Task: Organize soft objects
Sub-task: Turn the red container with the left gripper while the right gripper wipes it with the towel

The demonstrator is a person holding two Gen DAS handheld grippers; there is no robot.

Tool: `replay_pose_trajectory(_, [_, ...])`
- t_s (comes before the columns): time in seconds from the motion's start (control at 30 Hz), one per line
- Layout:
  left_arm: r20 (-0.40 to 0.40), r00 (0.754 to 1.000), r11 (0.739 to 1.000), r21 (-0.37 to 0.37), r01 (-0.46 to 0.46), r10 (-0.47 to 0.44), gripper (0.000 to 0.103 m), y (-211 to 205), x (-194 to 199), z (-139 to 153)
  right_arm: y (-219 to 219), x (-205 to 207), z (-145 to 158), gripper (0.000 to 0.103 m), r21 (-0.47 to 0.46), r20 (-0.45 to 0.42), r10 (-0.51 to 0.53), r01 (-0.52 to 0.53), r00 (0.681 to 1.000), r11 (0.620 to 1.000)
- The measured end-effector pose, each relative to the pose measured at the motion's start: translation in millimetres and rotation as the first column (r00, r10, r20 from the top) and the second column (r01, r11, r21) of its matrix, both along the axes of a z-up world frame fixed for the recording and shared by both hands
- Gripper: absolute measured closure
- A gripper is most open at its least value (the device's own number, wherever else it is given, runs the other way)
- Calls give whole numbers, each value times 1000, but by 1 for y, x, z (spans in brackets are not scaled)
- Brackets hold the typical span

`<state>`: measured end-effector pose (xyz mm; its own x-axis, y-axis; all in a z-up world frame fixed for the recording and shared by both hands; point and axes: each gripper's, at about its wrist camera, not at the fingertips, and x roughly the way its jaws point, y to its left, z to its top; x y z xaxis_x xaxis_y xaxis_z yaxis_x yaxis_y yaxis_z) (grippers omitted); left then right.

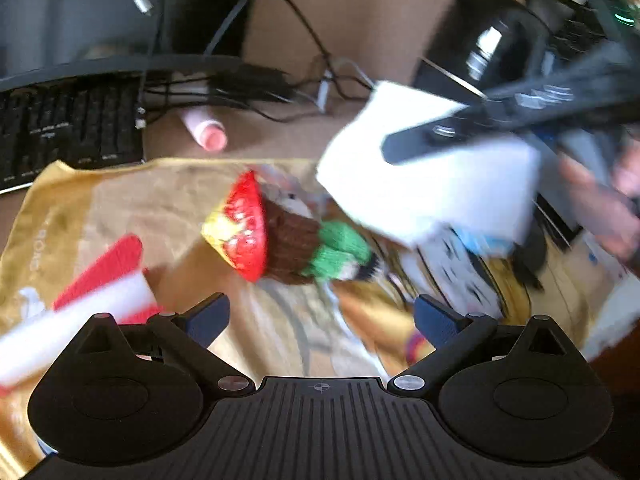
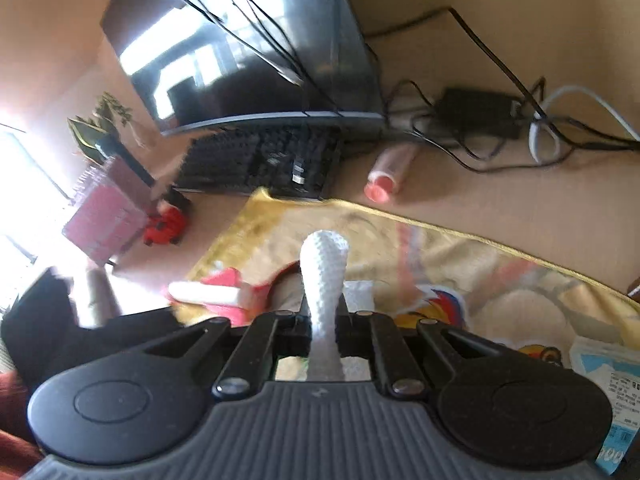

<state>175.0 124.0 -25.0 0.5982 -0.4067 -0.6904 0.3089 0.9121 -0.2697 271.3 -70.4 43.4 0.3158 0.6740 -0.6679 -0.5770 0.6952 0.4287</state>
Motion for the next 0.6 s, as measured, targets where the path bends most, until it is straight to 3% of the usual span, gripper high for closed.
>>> replay_pose_trajectory(0.13, [-5,1000,994,110,27,-26,2,-12,13,-4,15,8,4,90,155,-64,2,8,998,988])
replay_pose_trajectory(0.2, [-11,998,985,159,63,-62,2,-21,17,-5,25,20,-10,90,167,-99,-5,22,995,986])
replay_pose_trajectory(0.3, [-7,994,962,250,105,-106,2,-29,17,-5,31,27,-35,91,37,-123,-76,81,990,996])
replay_pose_trajectory(0.47, [1,983,918,358,173,-185,2,-34,17,0,13,16,-55,92,-111,-97,-91,80,991,991])
replay_pose_trajectory(0.6, [-18,957,838,478,262,-289,2,-42,22,1,-4,4,-63,94,-159,-84,-92,78,992,984])
